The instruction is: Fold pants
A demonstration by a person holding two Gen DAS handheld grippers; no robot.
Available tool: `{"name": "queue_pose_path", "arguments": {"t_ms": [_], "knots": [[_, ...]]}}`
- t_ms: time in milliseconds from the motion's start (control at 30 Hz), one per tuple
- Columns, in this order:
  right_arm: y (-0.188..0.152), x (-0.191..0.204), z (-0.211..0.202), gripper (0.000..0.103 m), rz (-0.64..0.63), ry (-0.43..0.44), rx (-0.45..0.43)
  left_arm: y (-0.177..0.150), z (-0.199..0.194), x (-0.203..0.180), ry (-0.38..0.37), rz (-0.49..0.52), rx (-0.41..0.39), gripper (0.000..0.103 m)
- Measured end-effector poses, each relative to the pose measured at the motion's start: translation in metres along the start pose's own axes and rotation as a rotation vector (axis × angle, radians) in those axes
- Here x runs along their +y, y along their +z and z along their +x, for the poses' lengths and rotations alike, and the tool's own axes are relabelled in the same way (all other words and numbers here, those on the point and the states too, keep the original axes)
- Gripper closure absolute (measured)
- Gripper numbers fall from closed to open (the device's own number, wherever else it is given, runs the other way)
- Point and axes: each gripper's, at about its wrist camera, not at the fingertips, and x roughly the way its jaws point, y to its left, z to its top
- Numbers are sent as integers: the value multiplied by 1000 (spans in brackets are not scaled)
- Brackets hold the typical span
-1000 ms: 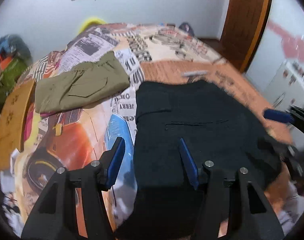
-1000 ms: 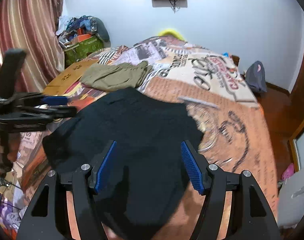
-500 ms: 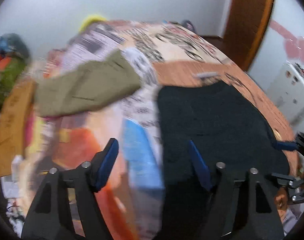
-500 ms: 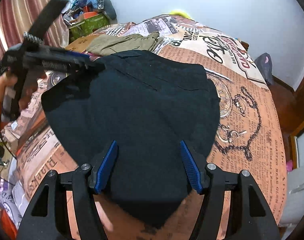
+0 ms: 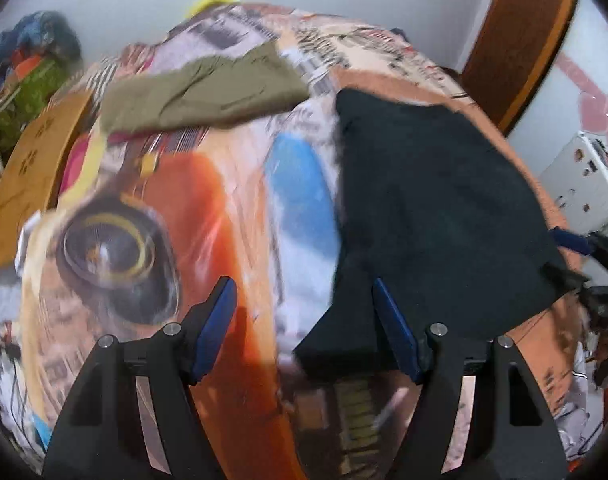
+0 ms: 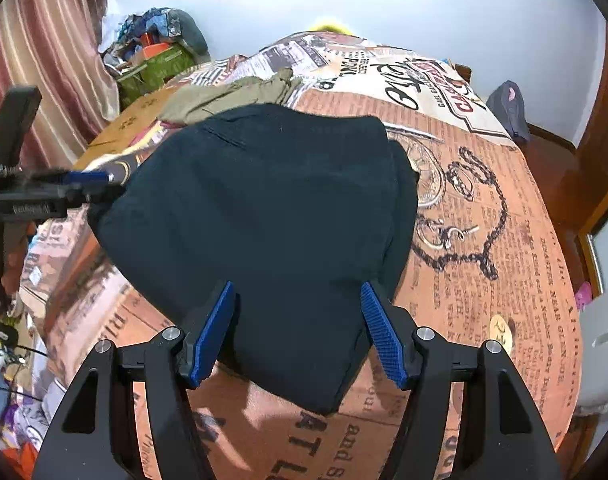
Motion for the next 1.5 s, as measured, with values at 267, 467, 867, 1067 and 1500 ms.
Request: {"name": "queue_pose_path", "arguments": {"t_ms": [267, 467, 867, 1067, 1500], "knots": [[-10, -20, -31, 41, 39, -50, 2, -16, -44, 25, 100, -17, -65, 31], [-2, -29, -67, 41, 86, -63, -101, -2, -88, 20, 68, -52, -199, 21], [24, -44, -5, 39, 180, 15, -28, 54, 3, -16, -175, -34, 1, 17], [18, -61, 30, 30, 267, 119, 46, 63, 54, -12, -283, -83, 140, 15], [37, -68, 61, 11, 251, 270, 90, 96, 85, -29, -367, -16, 187, 4]]}}
